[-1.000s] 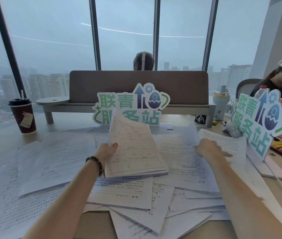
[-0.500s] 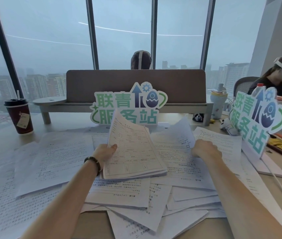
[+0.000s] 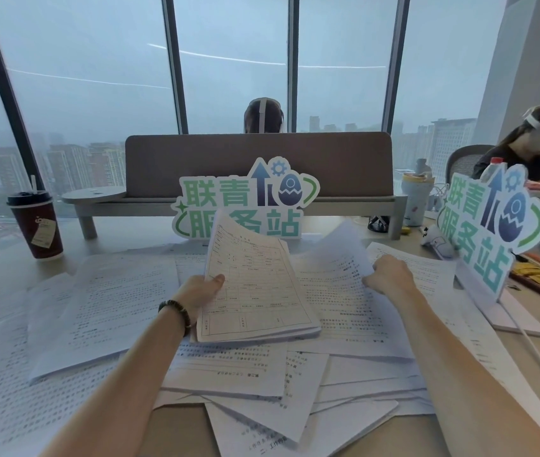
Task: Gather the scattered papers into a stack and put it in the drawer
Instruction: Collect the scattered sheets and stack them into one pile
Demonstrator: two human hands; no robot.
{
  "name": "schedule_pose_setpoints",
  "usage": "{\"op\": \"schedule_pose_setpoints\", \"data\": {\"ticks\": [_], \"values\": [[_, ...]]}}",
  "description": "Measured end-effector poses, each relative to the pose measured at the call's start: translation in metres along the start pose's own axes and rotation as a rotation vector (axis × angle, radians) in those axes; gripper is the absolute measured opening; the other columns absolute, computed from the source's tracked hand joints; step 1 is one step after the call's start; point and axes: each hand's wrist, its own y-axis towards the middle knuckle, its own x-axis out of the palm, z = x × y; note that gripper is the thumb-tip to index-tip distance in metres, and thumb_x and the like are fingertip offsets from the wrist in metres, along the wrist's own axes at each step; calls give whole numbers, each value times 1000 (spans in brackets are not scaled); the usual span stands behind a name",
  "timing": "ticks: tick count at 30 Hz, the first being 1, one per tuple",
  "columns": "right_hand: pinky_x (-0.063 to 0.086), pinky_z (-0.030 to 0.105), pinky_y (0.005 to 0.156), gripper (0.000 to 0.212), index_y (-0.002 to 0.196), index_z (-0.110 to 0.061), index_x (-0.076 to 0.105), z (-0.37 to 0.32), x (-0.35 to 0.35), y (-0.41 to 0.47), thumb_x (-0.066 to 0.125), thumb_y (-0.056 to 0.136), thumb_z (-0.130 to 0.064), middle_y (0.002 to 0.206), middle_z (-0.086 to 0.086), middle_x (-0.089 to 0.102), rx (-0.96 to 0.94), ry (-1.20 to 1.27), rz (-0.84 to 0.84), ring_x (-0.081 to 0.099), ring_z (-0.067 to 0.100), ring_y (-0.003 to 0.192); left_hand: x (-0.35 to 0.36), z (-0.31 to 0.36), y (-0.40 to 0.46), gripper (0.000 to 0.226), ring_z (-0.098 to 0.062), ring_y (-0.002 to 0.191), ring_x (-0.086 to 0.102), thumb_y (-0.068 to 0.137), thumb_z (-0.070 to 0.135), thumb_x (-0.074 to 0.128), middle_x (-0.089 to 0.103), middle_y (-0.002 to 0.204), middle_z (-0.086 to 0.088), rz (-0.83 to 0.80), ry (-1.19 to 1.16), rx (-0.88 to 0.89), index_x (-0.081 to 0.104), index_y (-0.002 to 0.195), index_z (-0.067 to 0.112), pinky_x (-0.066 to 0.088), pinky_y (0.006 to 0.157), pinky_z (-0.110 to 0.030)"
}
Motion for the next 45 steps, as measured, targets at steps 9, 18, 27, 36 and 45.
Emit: {"op": "schedule_pose_setpoints", "data": {"ticks": [9,18,27,36,45], "values": [[44,36,95,55,133,-9,55,-2,-6,1,78,83,-8,132,16,59,119,660,128,56,29,115,-5,2,-1,33,-39,99,69,98,27,59,72,109,-19,-91,-99,-28,62,118,0,55,90,-56],[46,33,86,48,129,0,60,-3,-3,-1,73,89,-24,130,15,61,82,347,-250,59,32,111,-5,1,2,34,-38,100,69,98,26,59,72,109,-19,-91,-105,-17,63,119,-1,55,91,-54],[59,42,76,48,115,0,62,-17,-20,-4,82,80,-26,98,15,72,35,662,-307,72,31,82,0,0,-1,34,-38,103,68,99,25,58,70,115,-21,-96,-54,-20,62,121,-1,56,88,-47],[53,32,60,34,110,-3,60,-52,-44,-8,68,93,-32,88,6,69,-62,733,-347,68,22,74,1,1,-2,36,-36,103,68,101,28,54,70,114,-18,-87,22,-18,62,121,0,55,89,-45],[56,45,85,43,121,-7,61,-87,-86,-12,67,92,-38,109,7,69,-254,763,-341,69,28,94,1,4,-7,38,-36,106,66,100,29,54,69,116,-19,-83,17,-11,61,124,0,54,95,-48]]}}
